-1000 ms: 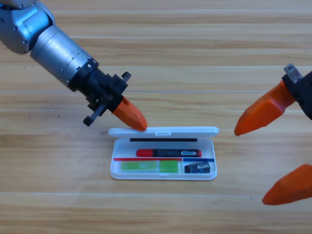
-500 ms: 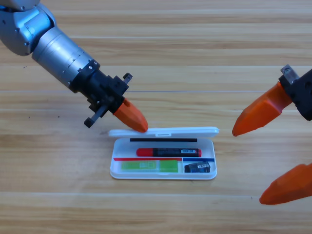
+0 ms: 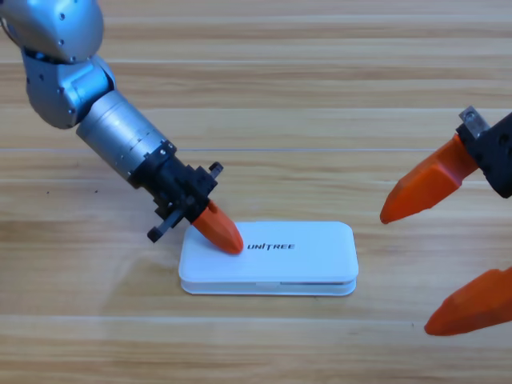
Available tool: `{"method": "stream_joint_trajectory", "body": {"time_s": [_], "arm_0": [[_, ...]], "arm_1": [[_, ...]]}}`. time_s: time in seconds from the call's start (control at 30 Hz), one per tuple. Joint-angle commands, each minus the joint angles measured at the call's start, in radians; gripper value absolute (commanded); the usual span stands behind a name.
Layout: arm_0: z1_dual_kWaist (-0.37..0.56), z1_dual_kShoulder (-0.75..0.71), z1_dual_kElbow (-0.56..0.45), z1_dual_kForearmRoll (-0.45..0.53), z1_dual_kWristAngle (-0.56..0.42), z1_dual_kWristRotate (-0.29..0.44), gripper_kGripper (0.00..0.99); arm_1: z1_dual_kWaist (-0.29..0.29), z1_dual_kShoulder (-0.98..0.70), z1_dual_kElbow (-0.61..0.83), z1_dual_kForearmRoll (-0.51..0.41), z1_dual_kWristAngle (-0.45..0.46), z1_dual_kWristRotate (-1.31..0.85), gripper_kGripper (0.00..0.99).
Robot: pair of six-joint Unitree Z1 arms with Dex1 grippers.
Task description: Clean up eraser and pencils
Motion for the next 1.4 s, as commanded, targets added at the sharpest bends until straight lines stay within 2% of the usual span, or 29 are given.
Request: {"method": "stream_joint_trajectory", "body": {"time_s": [0.03,0.5,0.67,0.73,0.77,0.8,0.87,0.9,0.93,1.0,1.1,1.27,1.33,1.4], "arm_0": [[-0.007,0.085,-0.004,-0.016,0.009,0.019,0.000],[-0.033,0.075,-0.023,-0.015,0.004,-0.001,0.000],[-0.003,0.015,-0.039,0.019,0.000,-0.001,0.000],[0.023,-0.016,-0.065,0.061,-0.004,0.007,0.000],[0.036,-0.027,-0.085,0.094,-0.005,0.016,0.049],[0.051,-0.033,-0.108,0.136,-0.011,0.030,0.284],[0.080,-0.042,-0.151,0.209,-0.030,0.058,0.819],[0.095,-0.051,-0.168,0.240,-0.036,0.070,0.959],[0.114,-0.062,-0.176,0.265,-0.040,0.079,0.989],[0.148,-0.089,-0.191,0.311,-0.040,0.084,0.990],[0.189,-0.151,-0.208,0.417,-0.040,0.134,0.990],[0.238,-0.332,-0.104,0.501,-0.059,0.199,0.990],[0.240,-0.399,-0.073,0.524,-0.060,0.197,0.990],[0.235,-0.468,-0.047,0.533,-0.060,0.160,0.990]], "arm_1": [[-0.025,0.053,0.025,-0.014,0.017,0.006,0.930],[-0.025,0.053,0.027,-0.017,0.020,0.006,0.930],[-0.025,0.053,0.027,-0.017,0.020,0.006,0.930],[-0.025,0.053,0.027,-0.017,0.020,0.006,0.930],[-0.025,0.053,0.027,-0.017,0.020,0.006,0.930],[-0.025,0.051,0.027,-0.017,0.020,0.006,0.930],[-0.025,0.050,0.027,-0.017,0.021,0.006,0.930],[-0.025,0.050,0.027,-0.017,0.020,0.008,0.930],[-0.025,0.048,0.027,-0.016,0.020,0.006,0.930],[-0.025,0.046,0.027,-0.017,0.020,0.008,0.930],[-0.025,0.045,0.027,-0.016,0.021,0.008,0.930],[-0.024,0.045,0.025,-0.017,0.020,0.008,0.930],[-0.024,0.045,0.025,-0.016,0.021,0.008,0.930],[-0.024,0.045,0.025,-0.017,0.020,0.008,0.930]]}}
